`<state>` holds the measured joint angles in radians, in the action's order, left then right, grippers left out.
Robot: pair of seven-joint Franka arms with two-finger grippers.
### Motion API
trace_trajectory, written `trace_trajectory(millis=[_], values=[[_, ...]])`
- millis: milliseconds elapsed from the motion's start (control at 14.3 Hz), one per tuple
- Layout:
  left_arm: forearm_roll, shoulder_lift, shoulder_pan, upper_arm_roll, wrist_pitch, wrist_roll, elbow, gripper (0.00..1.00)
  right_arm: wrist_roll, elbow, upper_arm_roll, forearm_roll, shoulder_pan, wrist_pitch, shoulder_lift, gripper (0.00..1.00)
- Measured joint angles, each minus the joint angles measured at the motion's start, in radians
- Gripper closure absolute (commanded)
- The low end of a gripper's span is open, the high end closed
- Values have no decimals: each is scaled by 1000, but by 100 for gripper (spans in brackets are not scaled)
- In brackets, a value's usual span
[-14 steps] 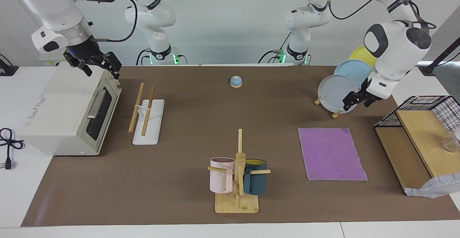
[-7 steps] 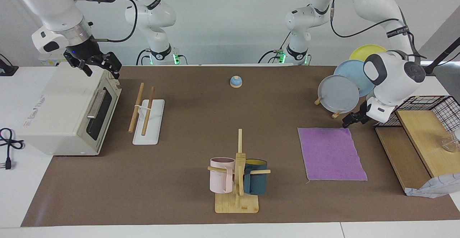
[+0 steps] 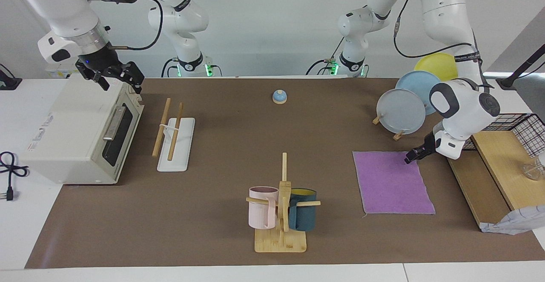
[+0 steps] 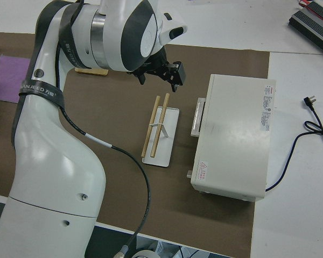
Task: Fold towel and hang on rack
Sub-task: 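Reach the left gripper down to the purple towel's near edge, then grasp the towel edge with the left gripper and lift it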
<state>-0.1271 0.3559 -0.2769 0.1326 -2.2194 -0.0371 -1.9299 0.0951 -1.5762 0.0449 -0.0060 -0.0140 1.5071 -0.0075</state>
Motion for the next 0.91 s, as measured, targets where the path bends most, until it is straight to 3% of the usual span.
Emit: trace_trajectory(millis=[139, 209, 906], values=[[0, 0, -5, 0, 1, 0, 0, 95, 0, 0, 0, 0, 0, 0, 0, 0], [-1, 0, -5, 0, 2, 0, 0, 100, 0, 0, 0, 0, 0, 0, 0, 0], [0, -3, -4, 13, 62, 22, 33, 100, 0, 0, 0, 0, 0, 0, 0, 0]])
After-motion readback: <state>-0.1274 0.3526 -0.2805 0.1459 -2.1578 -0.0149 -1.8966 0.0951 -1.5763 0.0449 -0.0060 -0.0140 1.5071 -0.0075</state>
